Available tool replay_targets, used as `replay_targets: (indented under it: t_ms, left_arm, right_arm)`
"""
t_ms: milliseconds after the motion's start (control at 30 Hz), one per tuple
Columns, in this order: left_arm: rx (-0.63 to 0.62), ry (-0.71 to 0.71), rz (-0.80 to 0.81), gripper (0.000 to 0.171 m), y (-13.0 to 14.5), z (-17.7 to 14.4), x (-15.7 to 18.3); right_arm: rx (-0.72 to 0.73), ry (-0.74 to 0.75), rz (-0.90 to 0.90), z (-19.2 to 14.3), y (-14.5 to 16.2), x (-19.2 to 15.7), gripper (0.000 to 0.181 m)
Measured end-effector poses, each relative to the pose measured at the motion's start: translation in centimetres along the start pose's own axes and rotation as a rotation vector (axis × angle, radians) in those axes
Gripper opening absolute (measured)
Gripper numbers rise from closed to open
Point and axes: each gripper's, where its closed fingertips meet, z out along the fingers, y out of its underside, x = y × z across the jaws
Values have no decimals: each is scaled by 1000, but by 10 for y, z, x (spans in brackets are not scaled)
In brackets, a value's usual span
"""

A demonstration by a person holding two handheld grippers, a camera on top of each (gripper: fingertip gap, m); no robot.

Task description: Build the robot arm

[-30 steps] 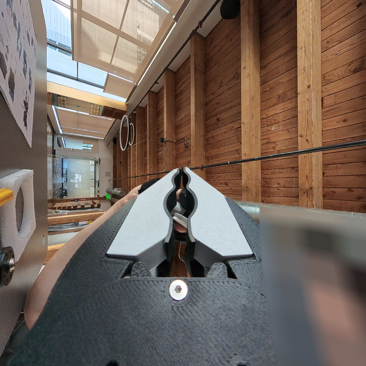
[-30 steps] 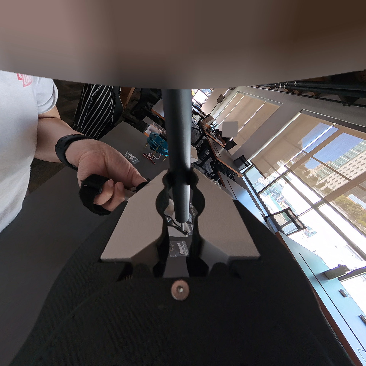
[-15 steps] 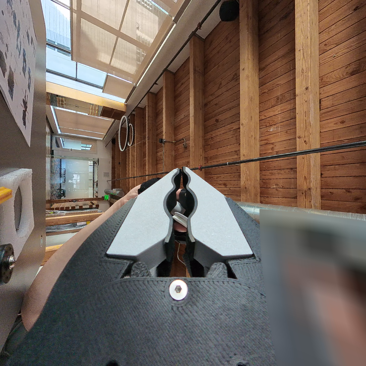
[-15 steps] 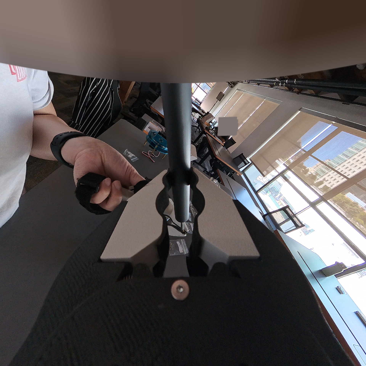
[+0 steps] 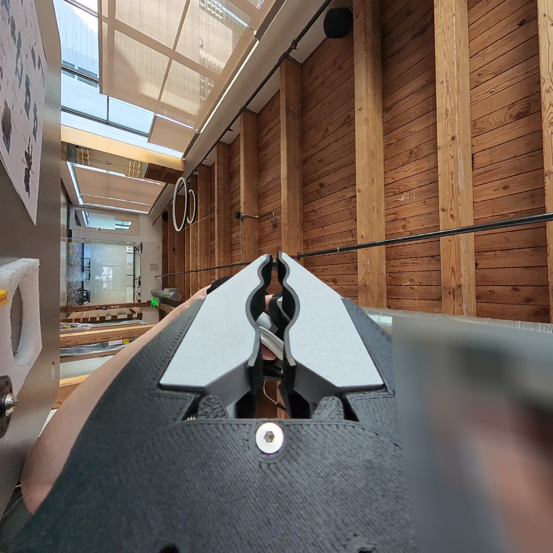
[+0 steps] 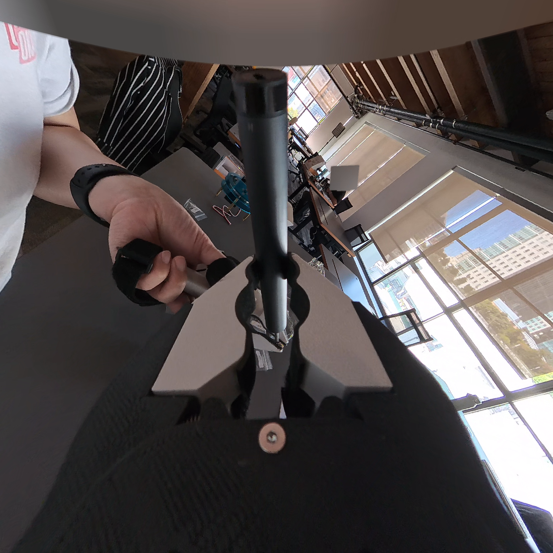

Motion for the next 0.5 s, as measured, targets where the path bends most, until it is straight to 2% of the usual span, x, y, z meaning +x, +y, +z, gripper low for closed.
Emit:
replay_targets:
  t_ms: [367,500]
  left_arm:
    - [8,-3,9,7,-2,-2,-1]
    - [-3,-25,107,14,-8,-6,-4]
  right_arm:
    - [14,-4,15,-2,-4,0,17]
    - [59,50,128,-7,-5,18,17]
